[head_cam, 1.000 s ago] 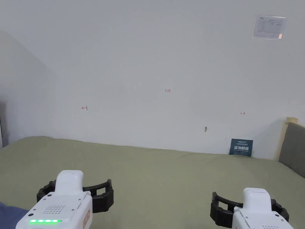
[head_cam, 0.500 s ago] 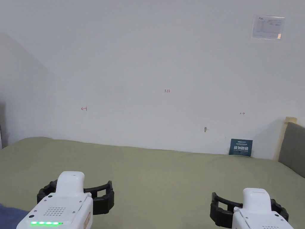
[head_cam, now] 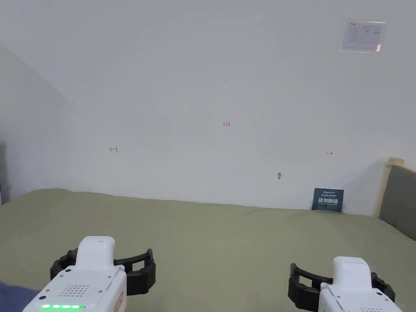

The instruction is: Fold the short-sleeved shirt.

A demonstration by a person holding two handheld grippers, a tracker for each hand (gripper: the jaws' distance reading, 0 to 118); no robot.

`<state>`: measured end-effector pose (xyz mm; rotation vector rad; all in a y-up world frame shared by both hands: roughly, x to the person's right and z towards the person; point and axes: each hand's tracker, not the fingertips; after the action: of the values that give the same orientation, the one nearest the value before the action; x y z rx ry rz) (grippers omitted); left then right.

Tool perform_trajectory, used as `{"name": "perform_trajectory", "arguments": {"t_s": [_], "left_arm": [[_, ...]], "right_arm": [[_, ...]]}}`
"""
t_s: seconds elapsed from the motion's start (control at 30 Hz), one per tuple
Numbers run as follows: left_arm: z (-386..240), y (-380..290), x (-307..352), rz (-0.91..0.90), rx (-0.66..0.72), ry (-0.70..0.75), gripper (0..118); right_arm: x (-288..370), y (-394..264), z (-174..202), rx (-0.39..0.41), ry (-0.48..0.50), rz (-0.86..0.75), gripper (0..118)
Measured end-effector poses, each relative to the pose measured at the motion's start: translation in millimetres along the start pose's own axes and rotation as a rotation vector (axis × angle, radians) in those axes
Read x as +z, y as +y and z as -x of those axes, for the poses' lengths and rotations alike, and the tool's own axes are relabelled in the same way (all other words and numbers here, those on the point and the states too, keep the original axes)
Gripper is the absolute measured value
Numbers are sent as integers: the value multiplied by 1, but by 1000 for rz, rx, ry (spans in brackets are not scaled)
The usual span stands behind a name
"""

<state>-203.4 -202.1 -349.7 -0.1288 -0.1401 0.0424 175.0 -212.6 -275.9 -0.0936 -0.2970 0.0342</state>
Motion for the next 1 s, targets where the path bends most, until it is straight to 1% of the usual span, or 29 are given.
{"name": "perform_trajectory", "arguments": {"t_s": [0.2, 0.33, 0.53, 0.67, 1.0], "left_arm": [[-1, -1, -2, -2, -9, 4, 118], [-5, 3, 4, -1, -13, 4, 118], [-1, 0, 2, 2, -17, 11, 118], [4, -2, 1, 8, 12, 6, 118], [6, -3, -1, 11, -3, 18, 118]], "right_arm": [[1, 1, -1, 4, 22, -7, 118], [1, 2, -1, 10, 17, -9, 118], [-3, 0, -2, -6, 9, 10, 118], [-1, 0, -1, 7, 14, 8, 118], [-2, -1, 0, 11, 24, 8, 118]]}}
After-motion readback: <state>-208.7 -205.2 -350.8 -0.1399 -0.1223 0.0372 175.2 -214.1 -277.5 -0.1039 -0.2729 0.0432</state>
